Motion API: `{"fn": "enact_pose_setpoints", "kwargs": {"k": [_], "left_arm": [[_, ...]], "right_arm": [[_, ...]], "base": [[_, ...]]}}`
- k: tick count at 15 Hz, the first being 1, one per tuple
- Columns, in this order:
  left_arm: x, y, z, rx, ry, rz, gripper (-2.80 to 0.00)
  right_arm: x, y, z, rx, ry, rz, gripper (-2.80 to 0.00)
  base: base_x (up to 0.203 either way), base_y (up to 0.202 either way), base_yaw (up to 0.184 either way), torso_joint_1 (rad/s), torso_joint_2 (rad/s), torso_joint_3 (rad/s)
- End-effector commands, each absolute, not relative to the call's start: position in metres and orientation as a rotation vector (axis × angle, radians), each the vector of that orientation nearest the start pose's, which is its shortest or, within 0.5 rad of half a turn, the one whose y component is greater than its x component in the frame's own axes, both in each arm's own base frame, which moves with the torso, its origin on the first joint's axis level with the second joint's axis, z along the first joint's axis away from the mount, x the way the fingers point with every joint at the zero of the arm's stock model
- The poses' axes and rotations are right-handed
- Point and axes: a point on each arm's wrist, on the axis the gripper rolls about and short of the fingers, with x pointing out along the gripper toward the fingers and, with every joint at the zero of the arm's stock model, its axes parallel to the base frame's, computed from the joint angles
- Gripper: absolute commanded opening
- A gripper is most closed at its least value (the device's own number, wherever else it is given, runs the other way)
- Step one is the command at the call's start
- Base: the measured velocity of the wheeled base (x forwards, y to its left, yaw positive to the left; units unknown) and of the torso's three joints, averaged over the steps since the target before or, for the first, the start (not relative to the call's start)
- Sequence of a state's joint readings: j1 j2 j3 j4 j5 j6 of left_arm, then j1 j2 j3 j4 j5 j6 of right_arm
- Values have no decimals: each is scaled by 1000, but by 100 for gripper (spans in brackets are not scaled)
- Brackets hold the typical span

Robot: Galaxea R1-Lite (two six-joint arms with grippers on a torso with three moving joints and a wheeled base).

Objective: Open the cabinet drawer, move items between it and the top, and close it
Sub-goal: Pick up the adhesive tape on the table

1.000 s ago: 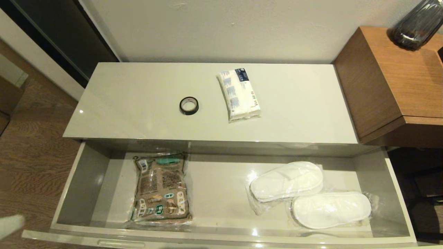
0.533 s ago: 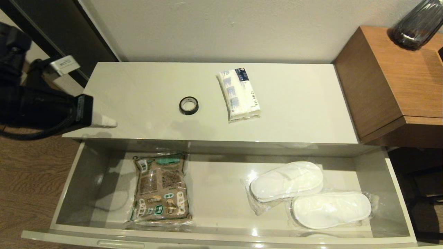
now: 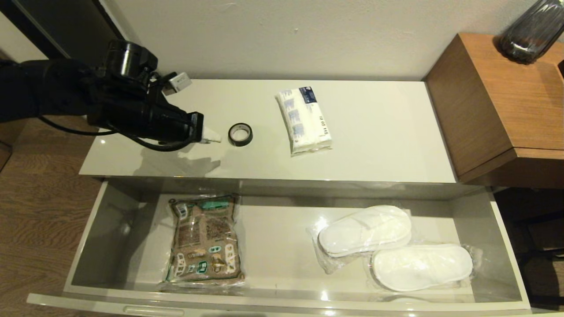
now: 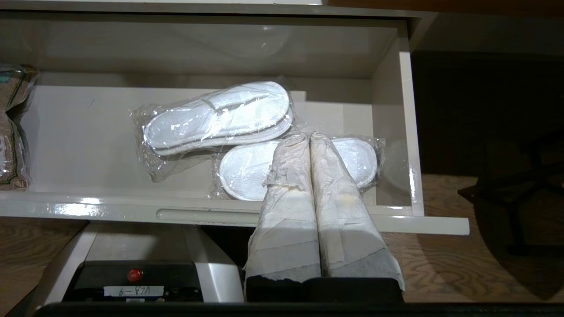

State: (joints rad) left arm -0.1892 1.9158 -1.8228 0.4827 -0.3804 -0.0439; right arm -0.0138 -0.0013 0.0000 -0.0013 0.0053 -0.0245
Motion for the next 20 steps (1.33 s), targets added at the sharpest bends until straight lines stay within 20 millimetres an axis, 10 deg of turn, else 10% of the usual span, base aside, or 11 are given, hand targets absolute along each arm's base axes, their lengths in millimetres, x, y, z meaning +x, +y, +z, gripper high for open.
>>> {"fn": "enact_pose_setpoints", "kwargs": {"k": [1, 20], "left_arm": [[374, -95, 276, -71, 603, -553, 0], [410, -160, 260, 245, 306, -389, 0]], "right_arm": [[-23, 0, 76, -25, -1, -8, -280], [-23, 0, 76, -25, -1, -8, -280]], "base": [[0, 0, 0, 0, 0, 0], [0, 0, 0, 0, 0, 0]]}}
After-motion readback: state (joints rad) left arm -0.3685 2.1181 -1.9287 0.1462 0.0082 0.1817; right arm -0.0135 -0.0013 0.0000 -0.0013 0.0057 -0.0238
